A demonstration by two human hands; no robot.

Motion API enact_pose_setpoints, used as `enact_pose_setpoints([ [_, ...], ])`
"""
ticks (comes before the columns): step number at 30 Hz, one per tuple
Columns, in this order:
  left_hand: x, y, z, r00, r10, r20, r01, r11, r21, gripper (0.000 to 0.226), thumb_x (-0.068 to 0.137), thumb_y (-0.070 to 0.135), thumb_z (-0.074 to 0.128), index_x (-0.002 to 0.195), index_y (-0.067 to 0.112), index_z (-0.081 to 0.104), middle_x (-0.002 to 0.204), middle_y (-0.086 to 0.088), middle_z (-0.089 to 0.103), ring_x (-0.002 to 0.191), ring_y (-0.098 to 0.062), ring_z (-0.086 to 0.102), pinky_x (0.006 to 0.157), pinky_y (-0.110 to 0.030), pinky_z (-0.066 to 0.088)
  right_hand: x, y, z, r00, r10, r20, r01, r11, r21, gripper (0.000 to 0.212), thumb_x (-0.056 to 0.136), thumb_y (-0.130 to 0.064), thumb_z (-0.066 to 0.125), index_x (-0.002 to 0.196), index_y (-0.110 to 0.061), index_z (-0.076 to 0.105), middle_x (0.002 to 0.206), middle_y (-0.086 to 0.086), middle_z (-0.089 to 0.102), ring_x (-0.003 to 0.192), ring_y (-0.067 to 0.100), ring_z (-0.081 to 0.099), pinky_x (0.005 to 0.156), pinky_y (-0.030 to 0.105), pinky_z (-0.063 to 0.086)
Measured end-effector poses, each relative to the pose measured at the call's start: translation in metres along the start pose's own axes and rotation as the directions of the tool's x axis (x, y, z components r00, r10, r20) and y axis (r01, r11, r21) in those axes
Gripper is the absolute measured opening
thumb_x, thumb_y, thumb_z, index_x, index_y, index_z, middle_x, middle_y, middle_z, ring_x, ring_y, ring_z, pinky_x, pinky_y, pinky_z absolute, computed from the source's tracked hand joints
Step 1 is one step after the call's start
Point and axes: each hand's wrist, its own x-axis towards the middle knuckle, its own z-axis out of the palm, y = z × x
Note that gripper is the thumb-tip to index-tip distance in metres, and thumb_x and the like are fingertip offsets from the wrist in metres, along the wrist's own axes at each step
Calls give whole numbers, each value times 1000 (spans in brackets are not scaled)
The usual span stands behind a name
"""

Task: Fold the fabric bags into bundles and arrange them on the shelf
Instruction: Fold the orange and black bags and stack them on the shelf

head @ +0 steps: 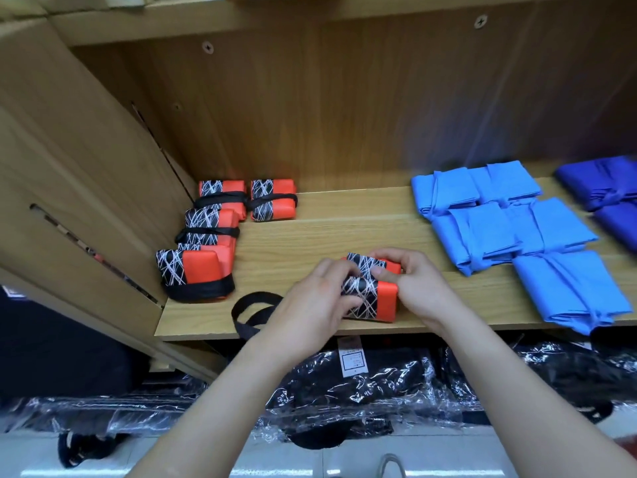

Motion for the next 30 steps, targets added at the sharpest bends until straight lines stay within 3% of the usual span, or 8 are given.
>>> enact_pose_setpoints([
  [6, 7, -2, 14, 998, -65, 10, 65, 998, 2, 73, 96, 43, 51, 154, 32, 8, 151, 1, 37, 117, -24, 56, 91, -40, 48, -16, 2, 9, 988, 93, -126, -48, 945, 323, 28, 96, -9, 52, 84, -19, 75, 94, 4, 75, 84, 17, 66, 89, 38, 48],
  [10, 9, 5, 21, 995, -79, 53, 87, 984, -155, 77, 98, 37, 53, 153, 34, -1, 136, -8, 55, 110, -24, 57, 90, -35, 45, -22, -11, 19, 974, -38, -221, 74, 985, 156, 39, 100, -41, 46, 83, -14, 68, 83, 2, 69, 79, 6, 60, 75, 23, 44],
  [13, 7, 8, 29, 998, -63, -8, 59, 968, -242, 68, 97, 32, 56, 150, 31, 15, 139, -4, 50, 123, -22, 47, 101, -34, 38, -19, -10, 25, 938, -123, -324, 115, 992, -45, 23, 100, -30, 48, 85, -15, 57, 73, -5, 57, 66, -4, 48, 67, 22, 39],
  [16, 6, 9, 32, 995, -19, -98, -11, 953, -302, 50, 91, 27, 64, 135, 30, 40, 134, 10, 51, 119, -12, 45, 102, -28, 36, -20, -8, 26, 910, -121, -396, 93, 992, -88, 9, 97, -13, 44, 92, -15, 52, 73, -8, 52, 66, -4, 47, 65, 26, 36],
  [21, 6, 13, 32, 975, -96, -201, -20, 860, -509, 36, 79, 16, 75, 112, 28, 65, 109, 7, 66, 105, 3, 56, 92, -9, 36, -22, -8, 27, 896, -126, -425, 109, 992, -64, 25, 88, 3, 42, 101, -18, 45, 82, -6, 49, 77, 8, 48, 74, 30, 39],
  [24, 10, 12, 29, 959, -124, -256, -17, 873, -488, 35, 77, 12, 78, 110, 23, 71, 102, 8, 67, 99, 4, 58, 89, -9, 38, -20, -6, 24, 948, -68, -310, 64, 998, -23, 17, 96, -8, 45, 92, -18, 58, 87, -4, 61, 83, 8, 55, 77, 28, 43],
  [26, 15, 13, 28, 947, -219, -234, 58, 833, -550, 35, 77, 11, 79, 108, 25, 72, 105, 8, 69, 100, 6, 59, 91, -9, 39, -22, -3, 19, 975, -70, -212, 43, 991, -127, 26, 102, -25, 43, 86, -15, 61, 79, -1, 62, 78, 11, 56, 73, 29, 42],
  [30, 14, 20, 34, 955, -234, -184, 102, 837, -537, 28, 82, 24, 77, 110, 27, 73, 102, 9, 70, 97, 4, 61, 87, -10, 41, -26, 3, 18, 945, -145, -293, 88, 976, -198, 39, 103, -24, 39, 67, -11, 47, 59, -5, 46, 57, 6, 41, 60, 32, 33],
])
